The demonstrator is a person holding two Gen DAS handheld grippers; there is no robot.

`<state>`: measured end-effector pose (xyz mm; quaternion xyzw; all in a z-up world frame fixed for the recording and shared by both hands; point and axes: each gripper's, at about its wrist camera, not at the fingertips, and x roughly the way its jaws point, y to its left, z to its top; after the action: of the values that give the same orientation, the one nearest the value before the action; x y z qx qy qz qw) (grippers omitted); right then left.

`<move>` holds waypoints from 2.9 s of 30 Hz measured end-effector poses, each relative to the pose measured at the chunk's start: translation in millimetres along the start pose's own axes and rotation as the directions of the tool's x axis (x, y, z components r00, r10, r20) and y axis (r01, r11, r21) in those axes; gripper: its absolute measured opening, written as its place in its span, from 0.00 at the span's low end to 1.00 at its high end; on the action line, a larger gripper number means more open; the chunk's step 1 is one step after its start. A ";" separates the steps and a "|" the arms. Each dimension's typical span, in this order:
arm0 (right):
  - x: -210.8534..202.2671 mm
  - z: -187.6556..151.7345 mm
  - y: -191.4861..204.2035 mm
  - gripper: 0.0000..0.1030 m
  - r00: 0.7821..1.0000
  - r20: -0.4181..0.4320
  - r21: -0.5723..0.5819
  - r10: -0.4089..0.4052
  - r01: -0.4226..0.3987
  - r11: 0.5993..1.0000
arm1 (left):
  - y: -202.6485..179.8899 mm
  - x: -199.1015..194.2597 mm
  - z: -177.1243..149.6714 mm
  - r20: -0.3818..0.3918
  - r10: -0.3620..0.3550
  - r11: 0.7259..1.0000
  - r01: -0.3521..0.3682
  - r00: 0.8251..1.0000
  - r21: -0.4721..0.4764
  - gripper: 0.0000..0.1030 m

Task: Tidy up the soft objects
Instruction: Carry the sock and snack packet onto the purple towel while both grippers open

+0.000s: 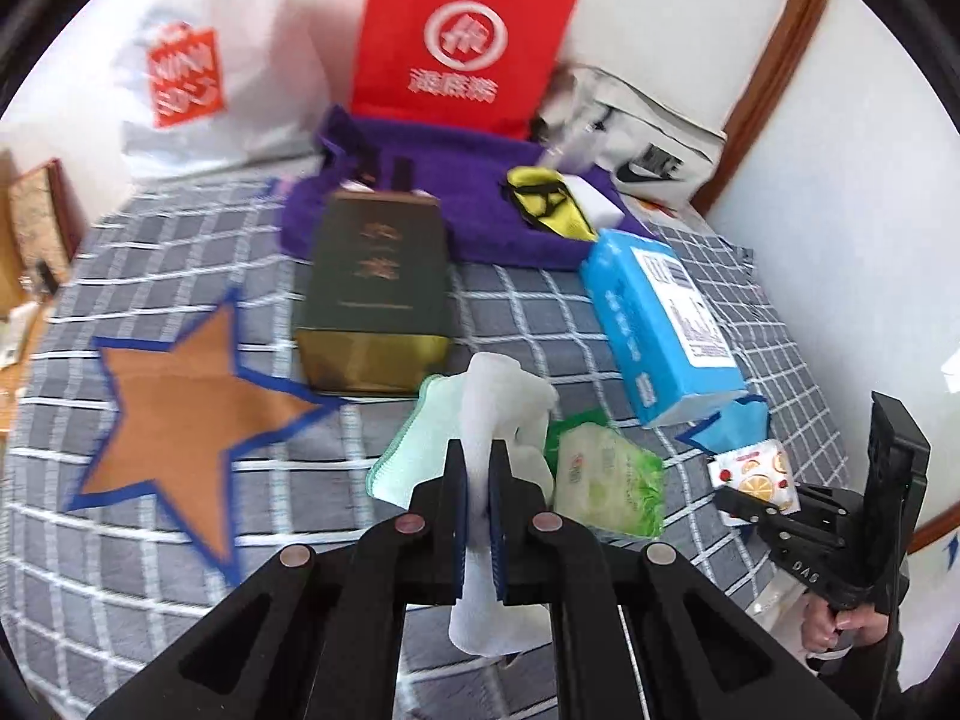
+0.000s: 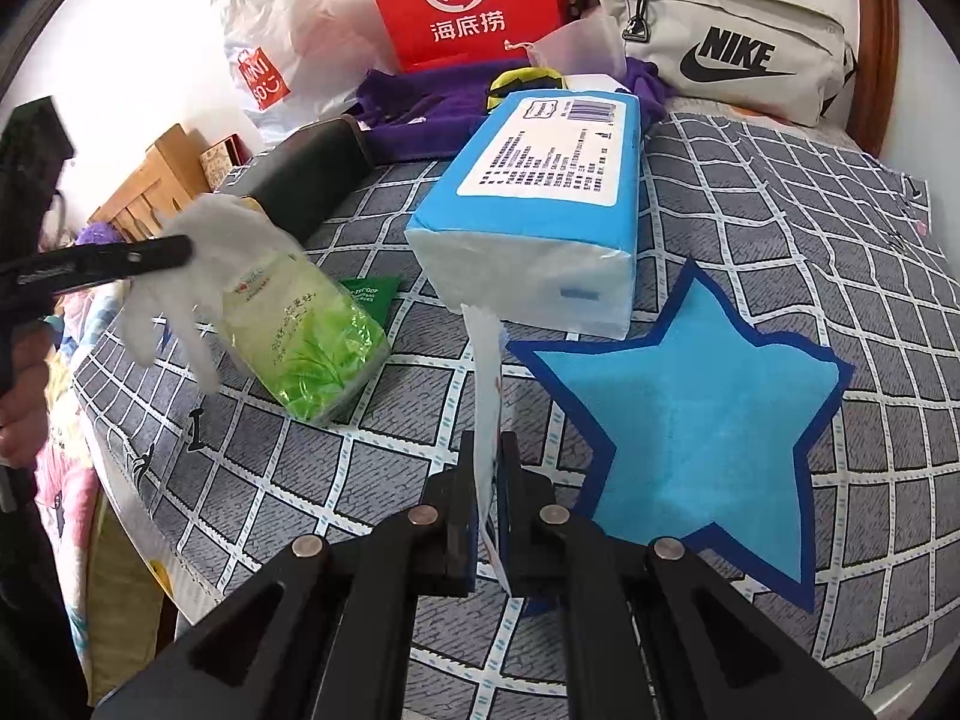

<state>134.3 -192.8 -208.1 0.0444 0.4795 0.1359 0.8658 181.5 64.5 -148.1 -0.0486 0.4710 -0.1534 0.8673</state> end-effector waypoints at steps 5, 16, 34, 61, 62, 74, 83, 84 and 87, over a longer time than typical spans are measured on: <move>-7.2 -0.6 1.1 0.05 1.000 0.012 0.003 -0.010 0.010 1.000 | 18.8 -25.6 -6.9 0.016 0.072 0.997 -0.072 0.997 -0.018 0.06; -1.3 -0.5 -2.0 0.05 1.000 -0.014 0.034 -0.022 0.022 0.999 | 37.2 4.9 -29.5 -0.092 0.155 0.987 -0.158 0.984 -0.019 0.09; 5.4 6.7 2.2 0.05 1.000 -0.027 0.021 0.000 0.001 1.000 | 26.3 52.4 -31.0 -0.137 0.216 0.976 -0.214 0.967 0.028 0.30; -55.2 113.9 15.7 0.05 0.986 0.167 0.002 -0.022 0.022 1.000 | 18.0 -27.1 66.6 0.121 -0.008 0.996 0.019 0.993 -0.084 0.15; -53.6 122.5 16.1 0.05 0.985 0.170 -0.001 -0.018 0.018 1.000 | 18.1 -25.9 71.4 0.124 -0.014 0.996 0.024 0.992 -0.086 0.15; -0.3 198.1 1.9 0.05 0.987 0.136 0.003 0.090 -0.091 0.996 | 23.5 13.1 135.5 0.140 -0.041 0.989 0.060 0.989 -0.135 0.15; 52.1 238.7 -29.8 0.05 0.987 0.095 0.059 0.127 -0.133 0.989 | 27.8 62.3 178.0 0.100 -0.018 0.992 0.030 0.995 -0.123 0.15; 57.2 242.3 -31.4 0.05 0.987 0.086 0.056 0.136 -0.141 0.988 | 29.1 67.6 182.5 0.094 -0.026 0.991 0.038 0.995 -0.130 0.15; 74.3 253.9 -34.4 0.05 0.986 0.063 0.044 0.153 -0.156 0.987 | 32.2 83.7 196.2 0.078 -0.022 0.989 0.033 0.997 -0.143 0.15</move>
<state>392.2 -191.5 -140.0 0.1066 0.4521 0.1897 0.8650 394.4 57.1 -114.4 -0.1234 0.4468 -0.1289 0.8767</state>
